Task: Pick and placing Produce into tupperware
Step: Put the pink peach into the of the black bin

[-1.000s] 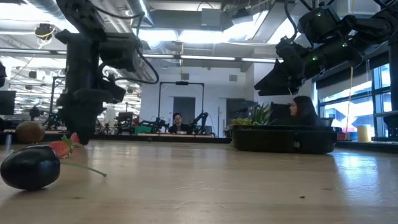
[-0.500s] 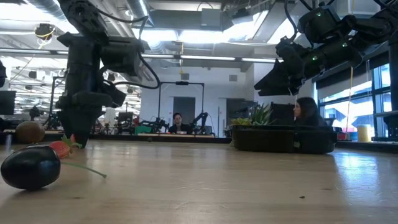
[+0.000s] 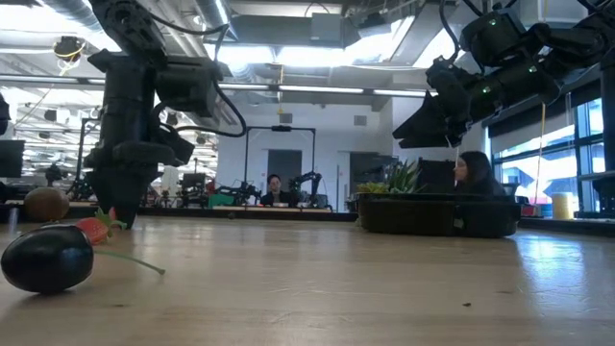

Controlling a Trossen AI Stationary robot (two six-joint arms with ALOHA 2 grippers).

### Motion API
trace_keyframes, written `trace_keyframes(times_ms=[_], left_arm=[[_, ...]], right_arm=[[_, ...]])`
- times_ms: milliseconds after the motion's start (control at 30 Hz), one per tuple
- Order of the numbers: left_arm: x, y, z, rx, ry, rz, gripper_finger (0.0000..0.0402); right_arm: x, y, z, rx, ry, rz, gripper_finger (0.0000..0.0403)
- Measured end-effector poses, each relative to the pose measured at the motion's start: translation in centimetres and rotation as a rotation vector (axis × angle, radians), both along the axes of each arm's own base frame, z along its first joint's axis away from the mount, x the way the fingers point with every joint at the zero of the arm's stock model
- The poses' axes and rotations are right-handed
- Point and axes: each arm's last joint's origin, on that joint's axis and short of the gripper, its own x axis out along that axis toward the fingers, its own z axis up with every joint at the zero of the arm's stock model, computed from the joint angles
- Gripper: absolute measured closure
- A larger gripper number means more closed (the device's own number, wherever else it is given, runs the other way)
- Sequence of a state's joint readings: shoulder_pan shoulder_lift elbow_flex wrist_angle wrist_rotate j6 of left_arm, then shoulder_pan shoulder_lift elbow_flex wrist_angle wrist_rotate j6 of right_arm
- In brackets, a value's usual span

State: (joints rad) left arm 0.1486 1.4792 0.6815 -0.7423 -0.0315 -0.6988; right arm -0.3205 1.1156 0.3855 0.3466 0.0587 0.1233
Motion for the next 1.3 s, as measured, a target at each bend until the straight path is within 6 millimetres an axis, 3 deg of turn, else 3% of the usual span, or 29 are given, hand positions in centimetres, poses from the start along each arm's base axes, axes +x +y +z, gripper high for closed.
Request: trace_keyframes(times_ms=[400, 667, 967, 1167, 1300], left_arm=[[0.3, 0.1, 0.2, 0.001, -0.006, -0.041, 0.0255], [2.6, 0.7, 2.6, 0.039, -0.11, -0.21, 0.0322], [7.8, 3.0, 6.7, 0.22, -0.627, -0.401, 0.0309], [10.6, 4.0, 10.2, 0.434, -1.055, -0.496, 0.0329], [12.1, 4.1, 10.5, 0.465, -1.202, -0.564, 0.0331]], right_arm=[[0.0, 0.0, 0.3, -0.023, -0.024, 0.001, 0.0135], [-1.3, 0.1, 4.1, -0.127, -0.093, -0.057, 0.0135], [-4.7, -0.1, 7.0, -0.194, -0.156, -0.216, 0.0135], [-5.2, -0.2, 7.4, -0.201, -0.18, -0.236, 0.0135], [-5.2, -0.2, 7.3, -0.197, -0.175, -0.236, 0.0135]])
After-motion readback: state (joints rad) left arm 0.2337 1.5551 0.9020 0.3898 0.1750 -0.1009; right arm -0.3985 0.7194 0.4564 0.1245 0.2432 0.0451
